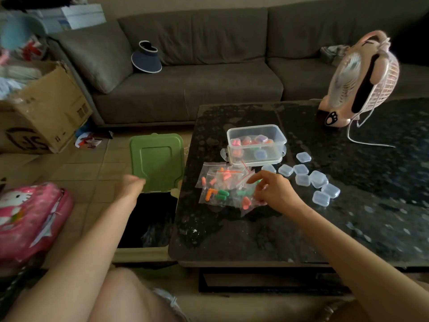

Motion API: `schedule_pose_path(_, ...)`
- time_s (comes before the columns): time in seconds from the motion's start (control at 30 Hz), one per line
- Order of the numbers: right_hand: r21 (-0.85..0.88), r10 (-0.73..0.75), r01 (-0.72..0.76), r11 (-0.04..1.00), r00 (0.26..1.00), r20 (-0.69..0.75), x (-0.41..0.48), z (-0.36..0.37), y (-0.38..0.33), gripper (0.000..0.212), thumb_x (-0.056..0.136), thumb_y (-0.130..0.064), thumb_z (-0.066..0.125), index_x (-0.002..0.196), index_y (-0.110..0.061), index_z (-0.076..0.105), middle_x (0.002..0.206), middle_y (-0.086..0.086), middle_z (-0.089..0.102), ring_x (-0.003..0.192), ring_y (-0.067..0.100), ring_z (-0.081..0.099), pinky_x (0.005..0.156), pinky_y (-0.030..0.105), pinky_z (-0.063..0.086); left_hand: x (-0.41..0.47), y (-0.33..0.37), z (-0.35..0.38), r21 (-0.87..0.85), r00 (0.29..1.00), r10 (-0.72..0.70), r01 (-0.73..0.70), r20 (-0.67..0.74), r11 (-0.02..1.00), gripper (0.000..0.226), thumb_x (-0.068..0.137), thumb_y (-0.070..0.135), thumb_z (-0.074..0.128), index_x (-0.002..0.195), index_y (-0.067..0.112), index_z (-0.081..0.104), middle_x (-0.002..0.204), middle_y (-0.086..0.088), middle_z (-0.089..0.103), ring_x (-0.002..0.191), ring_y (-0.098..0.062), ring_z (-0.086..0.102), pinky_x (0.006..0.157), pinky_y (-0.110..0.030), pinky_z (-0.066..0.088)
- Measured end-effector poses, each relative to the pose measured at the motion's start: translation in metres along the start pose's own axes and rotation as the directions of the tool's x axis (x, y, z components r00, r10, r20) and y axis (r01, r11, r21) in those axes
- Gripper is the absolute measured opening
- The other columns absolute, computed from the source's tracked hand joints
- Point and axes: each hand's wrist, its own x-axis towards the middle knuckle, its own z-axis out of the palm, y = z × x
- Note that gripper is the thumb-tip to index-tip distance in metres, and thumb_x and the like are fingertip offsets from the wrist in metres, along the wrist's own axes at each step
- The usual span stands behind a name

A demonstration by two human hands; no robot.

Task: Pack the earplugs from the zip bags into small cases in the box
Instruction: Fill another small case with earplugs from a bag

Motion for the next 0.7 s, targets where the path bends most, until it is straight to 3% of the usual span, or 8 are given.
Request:
schedule_pose_path(0.13,0.034,-0.027,0.027,0.999,0.999,0.017,-0.003,-0.003,0.000,0.034,0.082,0.010,0.056,0.099,-0.018,0.066,0.088,-0.001,0.063,0.073,0.007,0.061,0.069,0.021,0.055,-0.081,0.069,0.009,-0.016,0.944,0.289,-0.290,0.159,0.957,0.008,0.093,0.015,0.053,0.097,0.014,0.059,0.092,0.003,0.063,0.085,-0.014,0.060,0.081,-0.029,0.048)
schedule_pose_path(0.2,0.050,-0.034,0.031,0.998,0.998,0.047,-0.004,-0.005,0.001,0.041,0.079,0.013,0.054,0.103,-0.016,0.070,0.093,-0.003,0.065,0.071,0.001,0.055,0.064,0.012,0.048,-0.110,0.084,0.020,-0.027,0.899,0.358,-0.363,0.253,0.931,0.008,0.093,0.017,0.054,0.099,0.016,0.059,0.092,0.004,0.064,0.082,-0.009,0.059,0.074,-0.023,0.046)
schedule_pose_path(0.3,0.088,-0.042,0.034,0.996,0.995,0.094,-0.009,-0.011,0.002,0.049,0.077,0.018,0.048,0.109,-0.012,0.070,0.072,-0.017,0.051,0.059,-0.003,0.047,0.055,0.009,0.038,-0.142,0.085,0.044,-0.038,0.820,0.379,-0.403,0.429,0.914,0.007,0.090,0.020,0.059,0.096,0.016,0.059,0.096,-0.001,0.065,0.085,-0.012,0.061,0.070,-0.022,0.047)
schedule_pose_path(0.4,0.264,-0.059,0.017,0.964,0.986,0.154,-0.018,-0.022,0.004,0.053,0.078,0.023,0.042,0.114,-0.006,0.067,0.051,-0.022,0.049,0.047,-0.007,0.053,0.052,0.006,0.040,-0.162,0.073,0.066,-0.103,0.764,0.420,-0.427,0.490,0.898,0.029,0.084,0.026,0.067,0.109,0.015,0.056,0.106,-0.001,0.061,0.093,-0.011,0.059,0.082,-0.027,0.050)
schedule_pose_path(0.5,0.386,-0.114,0.019,0.922,0.968,0.224,-0.028,-0.032,0.006,0.048,0.082,0.022,0.043,0.118,-0.002,0.063,0.049,-0.023,0.058,0.051,-0.002,0.055,0.069,0.016,0.050,-0.172,0.067,0.083,-0.211,0.744,0.385,-0.322,0.546,0.923,0.043,0.081,0.031,0.071,0.119,0.017,0.054,0.117,0.003,0.060,0.107,-0.010,0.055,0.095,-0.028,0.045)
schedule_pose_path(0.53,0.420,-0.131,0.024,0.907,0.965,0.228,-0.028,-0.033,0.008,0.045,0.082,0.020,0.045,0.117,-0.003,0.064,0.057,-0.017,0.064,0.059,0.003,0.056,0.081,0.028,0.053,-0.174,0.066,0.087,-0.244,0.733,0.371,-0.280,0.570,0.929,0.044,0.078,0.037,0.073,0.117,0.023,0.056,0.117,0.005,0.062,0.111,-0.010,0.055,0.103,-0.033,0.041)
schedule_pose_path(0.6,0.484,-0.140,0.026,0.874,0.970,0.200,-0.028,-0.034,0.014,0.044,0.082,0.015,0.051,0.111,-0.012,0.070,0.087,0.001,0.074,0.079,0.026,0.058,0.096,0.050,0.045,-0.177,0.065,0.094,-0.278,0.739,0.332,-0.201,0.587,0.939,0.044,0.067,0.049,0.077,0.105,0.033,0.063,0.117,0.006,0.064,0.114,-0.012,0.057,0.109,-0.042,0.037)
schedule_pose_path(0.7,0.513,-0.109,0.020,0.858,0.984,0.143,-0.026,-0.033,0.020,0.046,0.079,0.014,0.054,0.100,-0.022,0.075,0.104,0.003,0.073,0.092,0.034,0.058,0.098,0.052,0.043,-0.179,0.066,0.101,-0.398,0.771,0.259,-0.009,0.581,0.917,0.032,0.073,0.035,0.077,0.101,0.024,0.066,0.125,-0.007,0.061,0.107,-0.015,0.064,0.083,-0.031,0.055)
